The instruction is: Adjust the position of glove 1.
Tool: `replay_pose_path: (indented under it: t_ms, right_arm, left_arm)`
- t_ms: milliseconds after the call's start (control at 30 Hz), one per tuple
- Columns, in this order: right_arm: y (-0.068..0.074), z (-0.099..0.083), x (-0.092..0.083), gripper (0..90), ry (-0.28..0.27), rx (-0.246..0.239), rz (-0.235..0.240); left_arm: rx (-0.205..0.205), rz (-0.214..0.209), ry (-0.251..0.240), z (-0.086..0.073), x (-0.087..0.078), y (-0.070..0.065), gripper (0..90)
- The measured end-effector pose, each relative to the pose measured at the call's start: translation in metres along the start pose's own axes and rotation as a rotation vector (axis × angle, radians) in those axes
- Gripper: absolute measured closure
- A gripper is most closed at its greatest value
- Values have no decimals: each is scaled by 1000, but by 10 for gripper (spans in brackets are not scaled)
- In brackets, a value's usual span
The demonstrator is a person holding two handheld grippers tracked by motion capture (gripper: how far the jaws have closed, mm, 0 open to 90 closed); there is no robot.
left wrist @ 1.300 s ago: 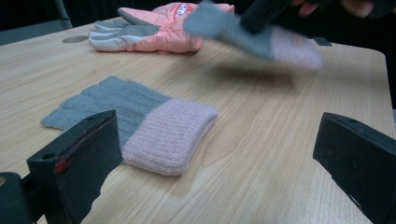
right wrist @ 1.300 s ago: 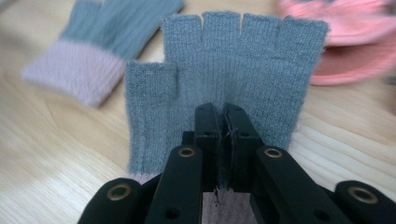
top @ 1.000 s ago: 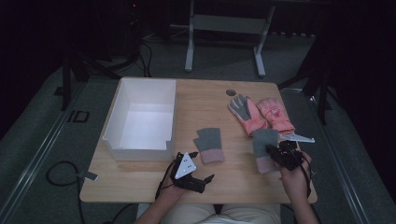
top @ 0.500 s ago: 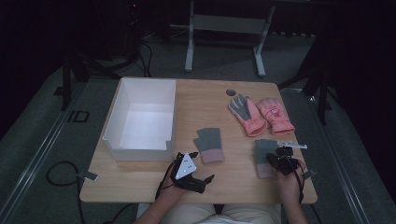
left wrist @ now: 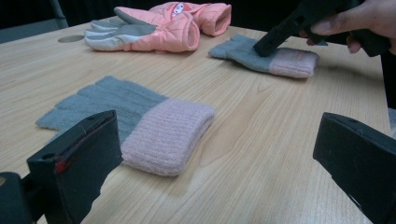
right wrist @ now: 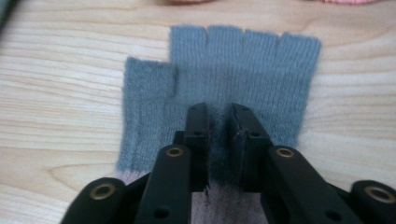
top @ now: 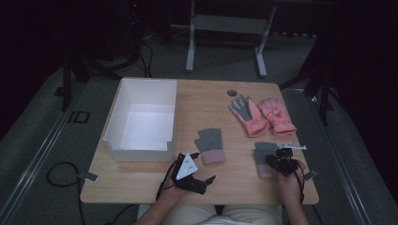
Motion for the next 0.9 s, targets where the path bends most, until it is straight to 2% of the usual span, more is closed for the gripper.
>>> replay_pose_path:
  t_ms: [100,167,233,267,300,333,367,400,433,467,500,633,733,867,900]
  right_arm:
    - [-4,9,-4,748,-26,-47,43]
    - [-7,16,-9,721,-49,-111,80]
    - [-8,21,-15,682,-54,-186,141]
    - [-8,21,-15,682,-54,-186,141]
    - [-11,22,-17,642,-37,-256,189]
    - [-11,22,-17,642,-37,-256,189]
    - [-13,20,-18,621,-6,-300,214]
    - [-13,20,-18,621,-6,-300,214]
    - [-17,17,-18,617,22,-359,230]
    - [-17,17,-18,617,22,-359,230]
    - [-18,15,-19,606,43,-388,253]
    - [-16,15,-18,606,46,-409,276]
    - [-14,14,-15,607,43,-393,288]
    - [-13,10,-10,614,56,-382,286]
    - [-14,7,-7,612,65,-379,268]
  left_arm:
    - [0,0,-6,0,0,0,6]
    - [-2,0,2,0,0,0,6]
    - [1,-1,3,0,1,0,6]
    - [1,-1,3,0,1,0,6]
    - [-2,0,-3,0,0,0,6]
    - [-2,0,-3,0,0,0,6]
    - [-5,1,1,0,1,0,6]
    - [-5,1,1,0,1,0,6]
    - [-4,2,1,0,1,0,6]
    - [-4,2,1,0,1,0,6]
    - [-2,-7,-7,0,0,-1,6]
    - [-6,-5,1,0,0,0,6]
    - [-8,-3,-5,0,0,0,6]
    - [-4,-4,0,0,0,-1,6]
    - [-5,-4,-8,0,0,-1,6]
Point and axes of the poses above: each handheld gripper's, and its own axes: x roughly forward along the jaws, z roughly out of its top, y roughly to its left, the point moved 7 cm from there along x, roughly forward along the jaws, and after that the axes turned 8 degrees about -y, right-handed, at the moved point
